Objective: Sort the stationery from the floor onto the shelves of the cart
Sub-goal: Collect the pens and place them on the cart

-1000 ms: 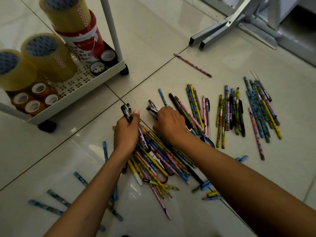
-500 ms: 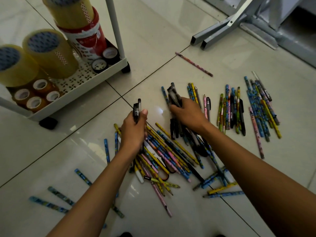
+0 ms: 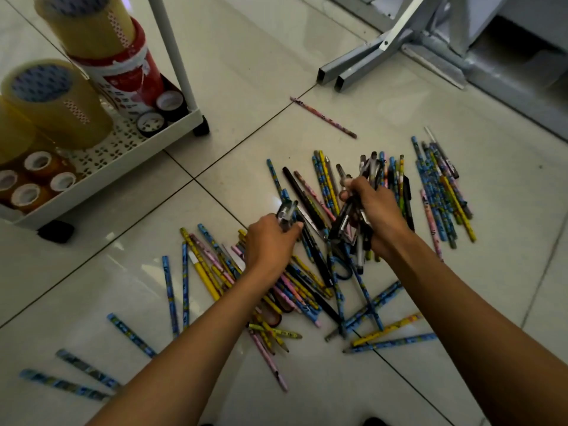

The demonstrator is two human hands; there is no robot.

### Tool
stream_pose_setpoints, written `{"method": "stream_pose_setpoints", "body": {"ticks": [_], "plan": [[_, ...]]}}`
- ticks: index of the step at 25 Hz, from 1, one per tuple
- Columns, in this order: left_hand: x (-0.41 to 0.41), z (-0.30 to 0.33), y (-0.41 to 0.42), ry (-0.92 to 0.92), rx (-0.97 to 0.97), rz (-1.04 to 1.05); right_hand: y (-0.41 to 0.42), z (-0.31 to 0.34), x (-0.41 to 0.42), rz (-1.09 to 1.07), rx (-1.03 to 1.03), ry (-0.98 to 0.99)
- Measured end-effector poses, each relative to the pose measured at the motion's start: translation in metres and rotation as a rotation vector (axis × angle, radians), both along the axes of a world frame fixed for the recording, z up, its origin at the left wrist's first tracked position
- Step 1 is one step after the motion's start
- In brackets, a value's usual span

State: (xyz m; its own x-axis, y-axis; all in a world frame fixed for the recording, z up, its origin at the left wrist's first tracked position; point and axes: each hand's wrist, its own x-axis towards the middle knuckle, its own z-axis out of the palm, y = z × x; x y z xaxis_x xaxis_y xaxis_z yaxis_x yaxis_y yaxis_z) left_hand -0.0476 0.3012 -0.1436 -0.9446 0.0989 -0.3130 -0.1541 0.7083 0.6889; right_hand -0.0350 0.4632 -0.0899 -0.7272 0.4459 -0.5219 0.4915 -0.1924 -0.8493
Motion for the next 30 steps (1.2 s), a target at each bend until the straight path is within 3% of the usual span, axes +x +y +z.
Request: {"method": "stream_pose_setpoints", "body": {"ticks": [8, 12, 15, 19, 22, 24, 30], "plan": [[0.005, 0.0, 0.03, 0.017, -0.157, -0.091, 0.046, -0.003, 0.041, -0.158, -0.29, 0.038], [0.001, 0.007, 0.031, -0.075, -0.135, -0.029, 0.054, -0.013, 0.049, -0.105, -0.268, -0.052], [-0.003, 0.009, 0.022, -0.153, -0.024, 0.041, 0.052, -0.014, 0.05, -0.052, -0.295, -0.048], [-0.005, 0.012, 0.003, -0.146, 0.291, 0.241, 0.04, -0.012, 0.049, -0.07, -0.436, 0.026], [-0.01, 0.018, -0.016, -0.113, 0.34, 0.339, 0.025, -0.004, 0.049, -0.042, -0.463, 0.046], [-0.009, 0.02, -0.03, -0.152, 0.397, 0.354, 0.015, -0.002, 0.051, 0.08, -0.296, 0.005], [0.006, 0.02, -0.062, -0.173, 0.413, 0.31, -0.017, -0.023, 0.069, 0.665, 0.504, -0.122]]}}
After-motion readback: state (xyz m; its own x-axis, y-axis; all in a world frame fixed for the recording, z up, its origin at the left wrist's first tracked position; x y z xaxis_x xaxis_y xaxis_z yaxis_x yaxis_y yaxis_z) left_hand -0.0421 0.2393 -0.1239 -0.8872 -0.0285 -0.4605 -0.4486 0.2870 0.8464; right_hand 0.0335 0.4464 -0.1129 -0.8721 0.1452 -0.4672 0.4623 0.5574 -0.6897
